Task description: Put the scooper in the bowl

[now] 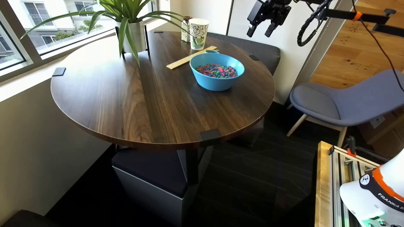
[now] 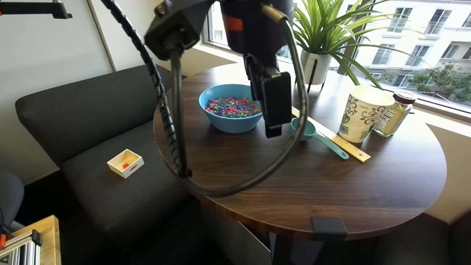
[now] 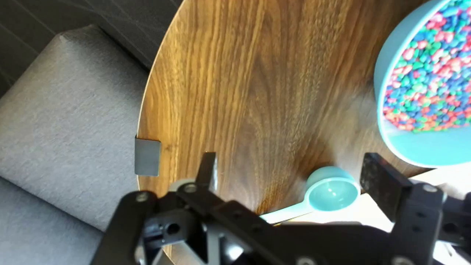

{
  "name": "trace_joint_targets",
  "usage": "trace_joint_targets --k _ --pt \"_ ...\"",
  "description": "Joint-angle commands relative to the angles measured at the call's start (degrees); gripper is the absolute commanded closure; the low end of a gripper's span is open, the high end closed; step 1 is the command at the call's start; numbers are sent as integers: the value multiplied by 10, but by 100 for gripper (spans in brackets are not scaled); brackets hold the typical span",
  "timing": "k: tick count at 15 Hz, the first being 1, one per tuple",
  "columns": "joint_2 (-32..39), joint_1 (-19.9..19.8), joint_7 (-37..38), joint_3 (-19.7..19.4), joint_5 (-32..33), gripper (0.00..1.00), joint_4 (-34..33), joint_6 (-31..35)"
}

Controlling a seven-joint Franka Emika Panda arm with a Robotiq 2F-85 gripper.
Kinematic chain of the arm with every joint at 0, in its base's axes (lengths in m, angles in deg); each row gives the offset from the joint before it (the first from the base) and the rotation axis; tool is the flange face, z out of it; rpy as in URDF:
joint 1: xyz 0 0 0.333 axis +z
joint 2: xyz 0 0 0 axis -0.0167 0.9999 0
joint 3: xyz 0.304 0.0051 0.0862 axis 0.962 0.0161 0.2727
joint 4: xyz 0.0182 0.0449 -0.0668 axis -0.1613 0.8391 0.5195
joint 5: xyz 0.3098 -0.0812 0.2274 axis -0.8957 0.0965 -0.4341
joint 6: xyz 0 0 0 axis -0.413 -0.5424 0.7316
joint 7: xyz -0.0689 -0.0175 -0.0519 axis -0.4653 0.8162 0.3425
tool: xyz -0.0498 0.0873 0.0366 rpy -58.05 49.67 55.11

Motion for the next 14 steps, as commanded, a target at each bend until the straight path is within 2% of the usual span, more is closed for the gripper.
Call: trace_joint_targets --k 1,4,6,10,14 --pt "11 -3 0 -4 -12 0 -11 -1" --pt "22 -2 2 -7 -22 0 -22 -2" --pt "48 -1 100 5 -26 0 -47 -41" --pt "99 0 194 6 -49 0 -97 -90" --pt "154 -9 278 -14 -53 0 -168 -135"
